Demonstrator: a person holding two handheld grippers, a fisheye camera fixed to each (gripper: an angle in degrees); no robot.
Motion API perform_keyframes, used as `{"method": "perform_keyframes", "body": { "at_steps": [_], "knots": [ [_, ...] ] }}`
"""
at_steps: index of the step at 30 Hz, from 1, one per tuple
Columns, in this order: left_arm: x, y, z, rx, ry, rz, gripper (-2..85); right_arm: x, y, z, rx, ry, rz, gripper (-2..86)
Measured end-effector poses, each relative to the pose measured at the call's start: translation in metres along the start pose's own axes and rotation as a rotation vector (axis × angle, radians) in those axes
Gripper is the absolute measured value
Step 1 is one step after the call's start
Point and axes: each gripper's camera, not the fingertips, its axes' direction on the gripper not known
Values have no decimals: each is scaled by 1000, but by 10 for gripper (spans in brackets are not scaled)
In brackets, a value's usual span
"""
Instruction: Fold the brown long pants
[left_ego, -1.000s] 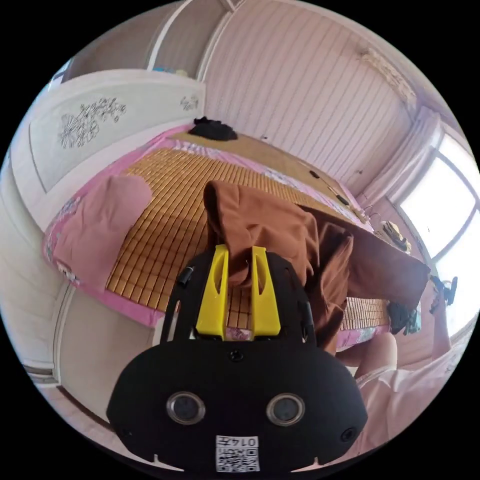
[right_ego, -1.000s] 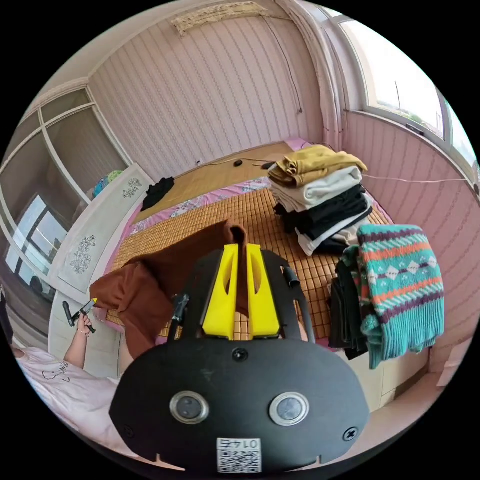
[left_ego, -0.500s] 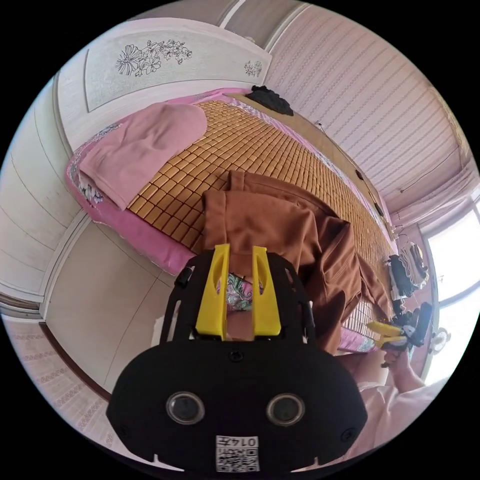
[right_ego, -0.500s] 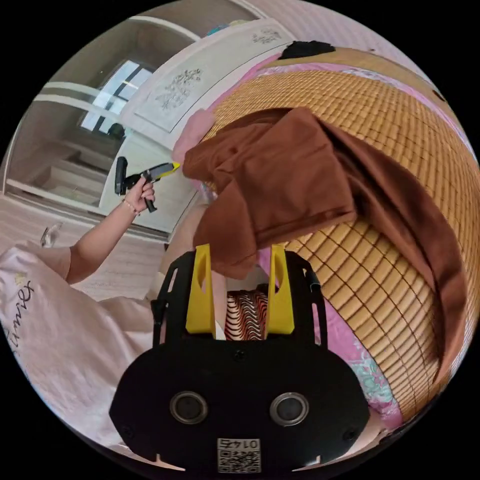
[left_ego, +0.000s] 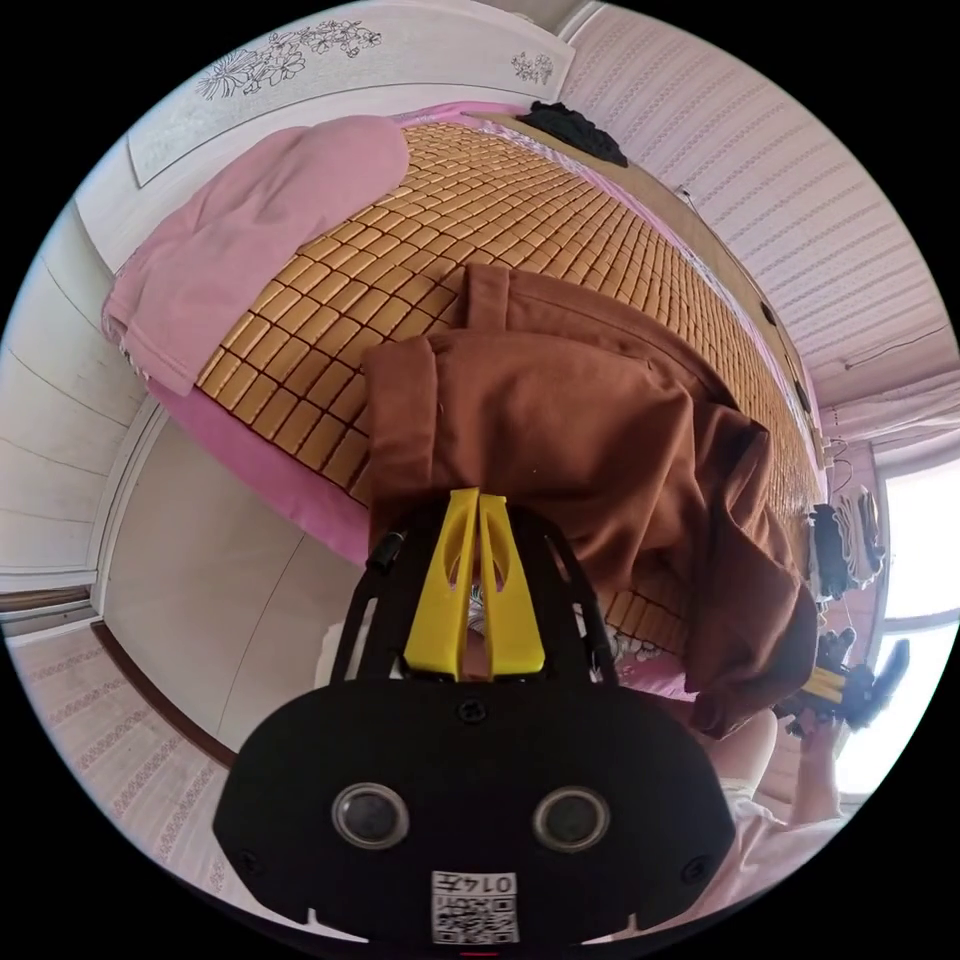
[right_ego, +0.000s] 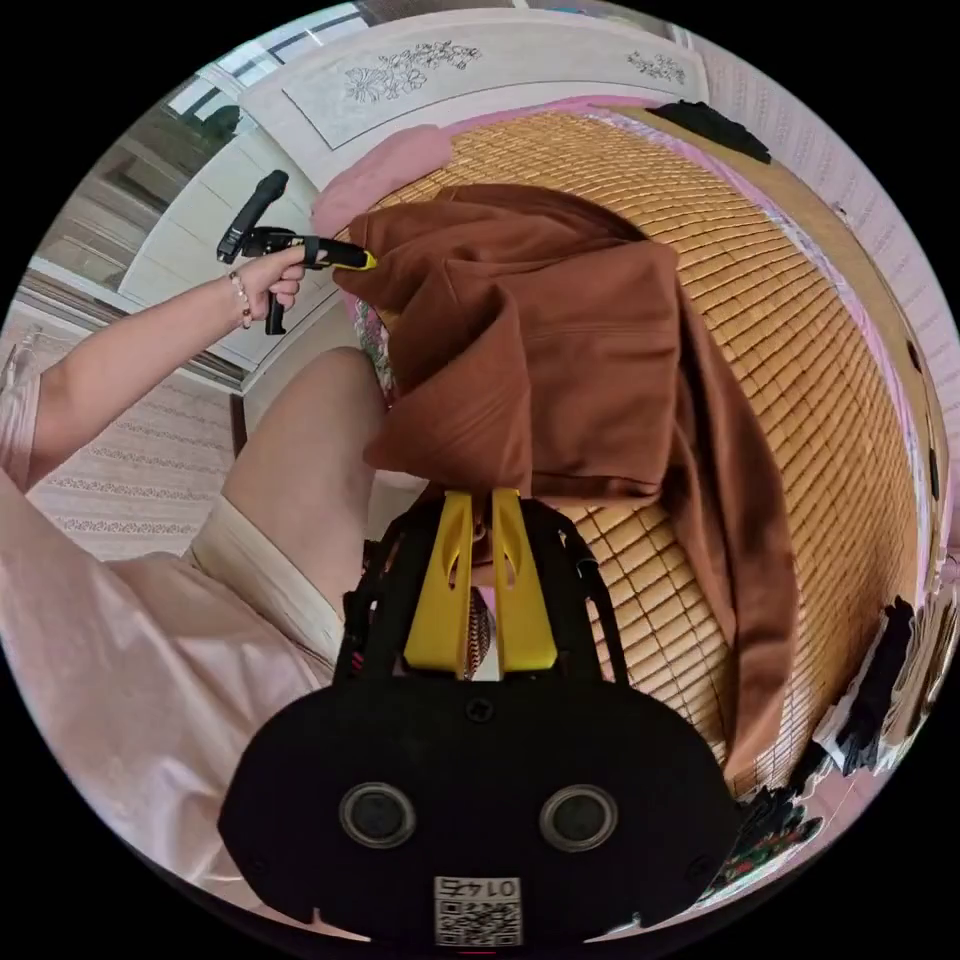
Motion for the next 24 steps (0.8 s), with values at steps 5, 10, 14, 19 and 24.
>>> {"method": "perform_keyframes", "body": {
  "at_steps": [5,10,14,19,24],
  "knots": [
    [-24,17,-16,112,113,0,-9,52,106,-138,201,382,247,19],
    [-58,73,-13,134,323,-70,-8,95,180,-131,-139,481,459,4],
    [-70,100,-6,81,390,-132,-2,113,175,-97,-246,398,546,48],
    [-27,76,-34,147,282,-14,66,89,12,-77,-54,278,212,106],
    [55,14,-11,136,23,126,143,46,-169,-28,4,153,-69,141]
  ]
}}
